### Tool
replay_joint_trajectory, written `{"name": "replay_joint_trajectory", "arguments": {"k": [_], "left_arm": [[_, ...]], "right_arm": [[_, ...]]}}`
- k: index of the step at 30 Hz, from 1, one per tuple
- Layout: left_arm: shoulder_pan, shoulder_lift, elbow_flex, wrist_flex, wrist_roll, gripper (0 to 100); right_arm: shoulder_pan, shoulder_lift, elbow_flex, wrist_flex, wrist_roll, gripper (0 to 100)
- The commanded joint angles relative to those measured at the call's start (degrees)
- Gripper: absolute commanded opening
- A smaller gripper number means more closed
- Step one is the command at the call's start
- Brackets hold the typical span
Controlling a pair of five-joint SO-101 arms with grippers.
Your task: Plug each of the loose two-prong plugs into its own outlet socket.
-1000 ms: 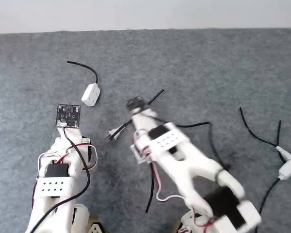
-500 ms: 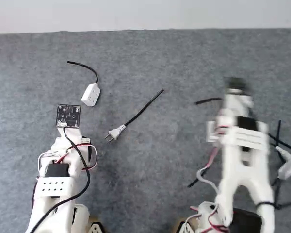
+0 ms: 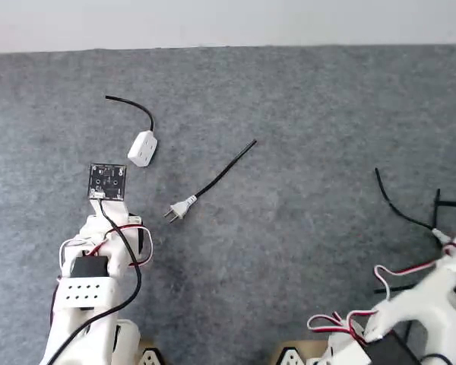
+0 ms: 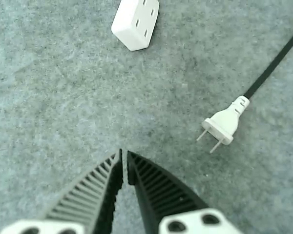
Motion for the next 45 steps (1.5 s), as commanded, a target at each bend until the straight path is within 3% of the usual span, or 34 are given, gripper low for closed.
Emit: {"name": "replay_joint_trajectory", "arguments": {"k": [1,11,19,24,27,32,36,45], "left_arm": [[0.2,-0.6,-1.1,-3.5,0.4,2],[0.2,-0.7,-0.7,-4.0,0.4,2],[0.2,-0.7,-0.7,-4.0,0.4,2],[-0.1,-1.0,-0.7,-4.0,0.4,2],[-0.2,-1.1,-0.9,-4.1,0.4,2],[-1.2,-1.1,-1.0,-4.0,0.7,12],[-2.8,-1.0,-2.1,-3.9,0.7,22],[-5.9,-0.5,-4.4,-4.2,0.8,18]], "right_arm": [[4.3,-2.1,-0.7,-5.7,1.3,0.9],[6.7,13.6,-3.2,-20.6,4.8,0.9],[6.8,27.2,-12.3,-21.0,5.3,4.2],[4.6,28.0,-16.5,-12.0,5.3,21.1],[2.8,28.0,-22.1,-2.3,5.1,25.7],[-0.3,24.9,-30.3,14.5,2.5,22.6],[-1.8,17.2,-31.0,19.5,-2.1,19.1],[-7.9,-4.0,-20.1,29.1,-2.5,18.5]]}}
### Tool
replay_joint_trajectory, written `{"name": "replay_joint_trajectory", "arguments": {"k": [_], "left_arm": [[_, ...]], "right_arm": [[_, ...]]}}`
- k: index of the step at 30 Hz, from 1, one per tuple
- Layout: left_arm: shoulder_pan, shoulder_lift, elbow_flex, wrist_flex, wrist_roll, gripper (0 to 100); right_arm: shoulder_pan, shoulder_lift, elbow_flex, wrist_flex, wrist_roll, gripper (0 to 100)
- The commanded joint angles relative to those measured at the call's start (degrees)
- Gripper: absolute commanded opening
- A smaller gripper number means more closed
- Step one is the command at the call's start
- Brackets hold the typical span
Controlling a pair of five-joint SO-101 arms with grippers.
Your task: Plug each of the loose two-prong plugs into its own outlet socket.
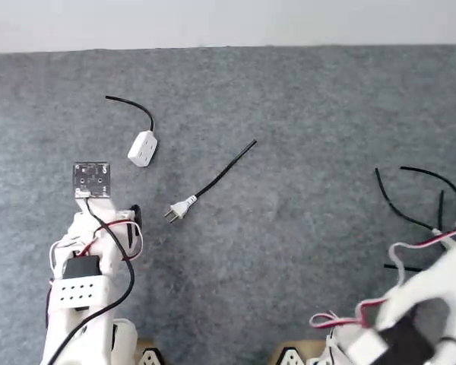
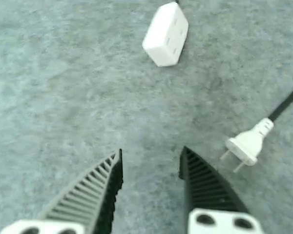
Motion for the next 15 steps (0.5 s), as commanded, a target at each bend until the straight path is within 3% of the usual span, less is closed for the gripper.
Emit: {"name": "replay_joint_trajectory", "arguments": {"k": [1,11,15], "left_arm": [[-1.1,-0.5,-3.6,-1.7,0.7,18],[-1.1,0.4,-5.7,-2.7,2.0,20],[-1.0,9.8,-12.1,-2.7,3.4,20]], "right_arm": [[-3.3,-11.3,6.2,1.7,-0.8,18.5],[-22.0,-36.2,38.4,-3.9,-3.5,18.4],[-27.0,-37.3,45.0,-10.0,-4.5,18.4]]}}
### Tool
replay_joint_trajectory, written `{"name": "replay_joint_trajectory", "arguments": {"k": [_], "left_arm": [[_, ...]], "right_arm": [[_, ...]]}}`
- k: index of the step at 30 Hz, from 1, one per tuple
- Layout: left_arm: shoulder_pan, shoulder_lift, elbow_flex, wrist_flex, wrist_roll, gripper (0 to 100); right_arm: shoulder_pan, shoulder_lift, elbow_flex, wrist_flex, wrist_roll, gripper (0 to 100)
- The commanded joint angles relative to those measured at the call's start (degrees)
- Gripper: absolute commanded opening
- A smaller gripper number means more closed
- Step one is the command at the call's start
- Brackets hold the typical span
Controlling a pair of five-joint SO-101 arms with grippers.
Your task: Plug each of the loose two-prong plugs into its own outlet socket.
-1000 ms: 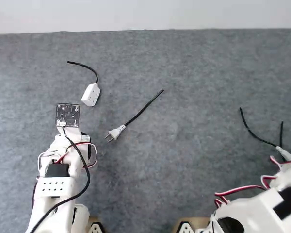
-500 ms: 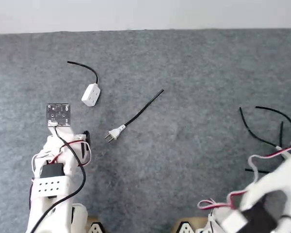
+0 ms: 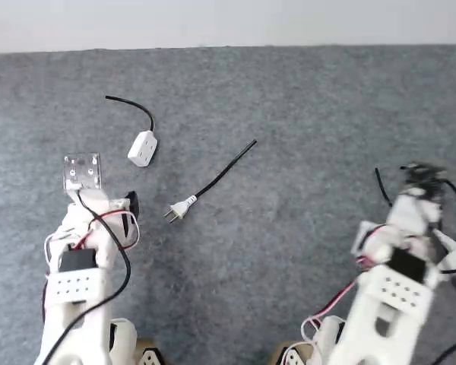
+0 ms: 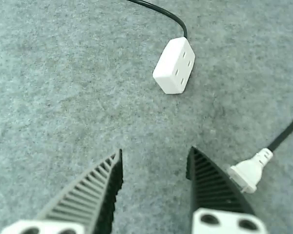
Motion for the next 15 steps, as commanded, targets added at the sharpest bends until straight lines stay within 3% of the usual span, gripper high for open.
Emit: {"name": "replay_joint_trajectory", "arguments": {"k": [1,8,15], "left_arm": [[-0.3,9.4,-9.8,-1.2,1.1,20],[1.9,36.1,-31.4,-1.4,0.6,20],[5.7,52.5,-48.3,-1.4,-3.5,20]], "right_arm": [[-3.5,-1.5,2.5,-5.1,-1.1,18.4],[-5.1,3.8,4.5,-10.2,-0.8,18.4],[-5.4,7.1,4.4,-12.4,1.8,18.4]]}}
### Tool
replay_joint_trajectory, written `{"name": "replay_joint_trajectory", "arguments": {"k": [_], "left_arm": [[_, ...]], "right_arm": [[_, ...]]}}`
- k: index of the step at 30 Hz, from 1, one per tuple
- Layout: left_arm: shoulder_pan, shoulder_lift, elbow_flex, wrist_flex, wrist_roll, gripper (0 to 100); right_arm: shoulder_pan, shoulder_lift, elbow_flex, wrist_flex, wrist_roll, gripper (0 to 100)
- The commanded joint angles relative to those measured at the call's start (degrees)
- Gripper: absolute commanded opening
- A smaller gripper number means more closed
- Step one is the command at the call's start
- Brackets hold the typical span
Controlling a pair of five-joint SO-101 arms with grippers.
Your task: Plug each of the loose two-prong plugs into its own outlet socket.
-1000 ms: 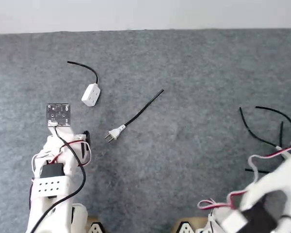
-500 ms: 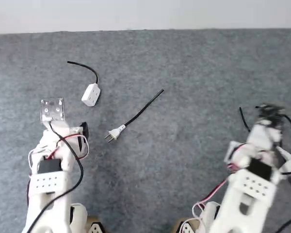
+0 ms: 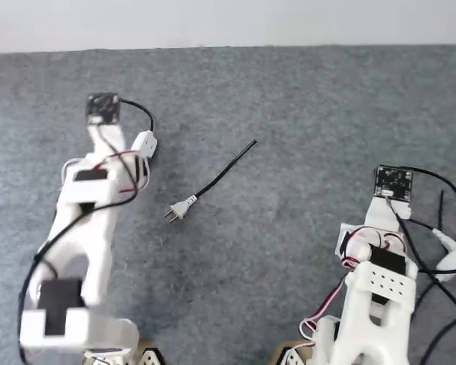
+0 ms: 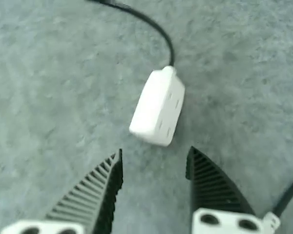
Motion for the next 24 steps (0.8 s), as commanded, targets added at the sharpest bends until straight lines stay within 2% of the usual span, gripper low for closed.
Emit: {"name": "replay_joint_trajectory", "arguments": {"k": [1,10,21,24], "left_arm": [[1.1,5.9,-10.4,-1.4,-2.0,20],[0.7,22.9,-26.7,-1.4,-2.1,20],[0.7,31.9,-32.3,-1.2,-2.2,20],[0.4,32.4,-33.1,-1.2,-2.2,16]], "right_arm": [[-0.7,0.8,-0.6,-1.5,1.2,18.4],[-0.7,1.0,-0.6,-1.5,1.3,18.4],[-0.7,1.0,-0.6,-1.5,1.4,18.4],[-0.7,1.0,-0.6,-1.5,1.4,18.4]]}}
